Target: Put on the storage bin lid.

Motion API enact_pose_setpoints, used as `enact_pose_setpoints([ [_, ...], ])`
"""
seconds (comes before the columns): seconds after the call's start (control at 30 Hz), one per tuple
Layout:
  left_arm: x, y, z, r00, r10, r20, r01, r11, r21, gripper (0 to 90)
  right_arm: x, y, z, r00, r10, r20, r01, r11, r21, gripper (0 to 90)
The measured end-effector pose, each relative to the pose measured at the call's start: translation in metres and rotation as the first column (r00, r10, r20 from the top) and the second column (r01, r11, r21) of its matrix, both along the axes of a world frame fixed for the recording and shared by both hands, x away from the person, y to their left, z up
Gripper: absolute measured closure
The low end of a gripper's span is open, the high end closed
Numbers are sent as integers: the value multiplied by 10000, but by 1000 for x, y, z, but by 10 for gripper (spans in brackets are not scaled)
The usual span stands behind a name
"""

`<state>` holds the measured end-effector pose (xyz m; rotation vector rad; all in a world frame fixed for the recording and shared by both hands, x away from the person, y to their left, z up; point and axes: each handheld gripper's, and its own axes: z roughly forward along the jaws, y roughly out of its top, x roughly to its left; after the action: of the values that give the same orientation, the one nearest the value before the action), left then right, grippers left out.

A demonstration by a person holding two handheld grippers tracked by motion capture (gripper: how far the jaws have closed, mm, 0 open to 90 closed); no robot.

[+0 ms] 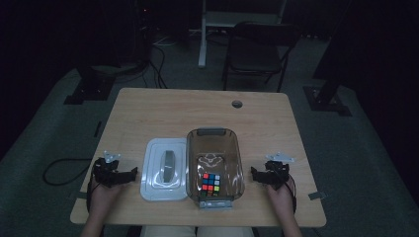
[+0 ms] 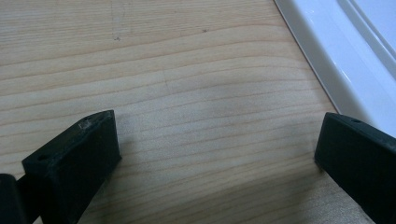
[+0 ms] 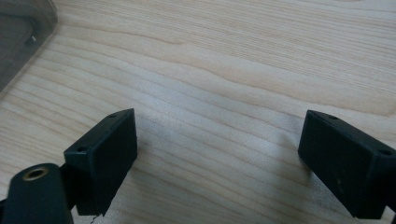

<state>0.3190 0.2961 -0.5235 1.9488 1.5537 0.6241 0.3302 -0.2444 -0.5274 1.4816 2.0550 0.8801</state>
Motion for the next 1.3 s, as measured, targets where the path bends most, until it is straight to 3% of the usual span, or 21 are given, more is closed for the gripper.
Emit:
enact_pose_setpoints([
  [0.13, -1, -4, 5, 9991, -63, -421, 58, 9999, -121, 7, 0, 0, 0, 10000, -6, -4, 6, 10000, 10, 115],
  [0.27, -4, -12, 14, 9992, -213, -347, 203, 9994, -293, 6, 0, 0, 0, 10000, -1, 2, 1, 10000, 4, 115],
  [0.47, -9, -29, 23, 9960, -824, -358, 796, 9941, -743, 7, 0, 0, 0, 10000, -2, -1, 2, 10000, 8, 115],
  [0.63, -14, -46, 30, 9876, -1539, -312, 1487, 9804, -1289, 6, 0, 0, 0, 10000, -7, -6, 7, 10000, 11, 115],
  [0.8, -17, -67, 36, 9744, -2240, -208, 2194, 9667, -1319, 6, 0, 0, 0, 10000, -7, -6, 7, 10000, 12, 115],
  [0.9, -17, -77, 39, 9696, -2444, -112, 2412, 9626, -1230, 6, 0, 0, 0, 10000, -6, -8, 6, 10000, 11, 115],
  [1.1, -14, -93, 41, 9590, -2834, 27, 2805, 9477, -1524, 7, 0, 0, 0, 10000, -6, -5, 6, 10000, 13, 115],
  [1.23, -13, -105, 38, 9551, -2963, 79, 2942, 9445, -1465, 7, 0, 0, 0, 10000, -7, -5, 7, 10000, 11, 115],
  [1.3, -12, -111, 35, 9521, -3055, 81, 3039, 9436, -1316, 50, 0, 0, 0, 10000, -6, -6, 6, 10000, 11, 115],
])
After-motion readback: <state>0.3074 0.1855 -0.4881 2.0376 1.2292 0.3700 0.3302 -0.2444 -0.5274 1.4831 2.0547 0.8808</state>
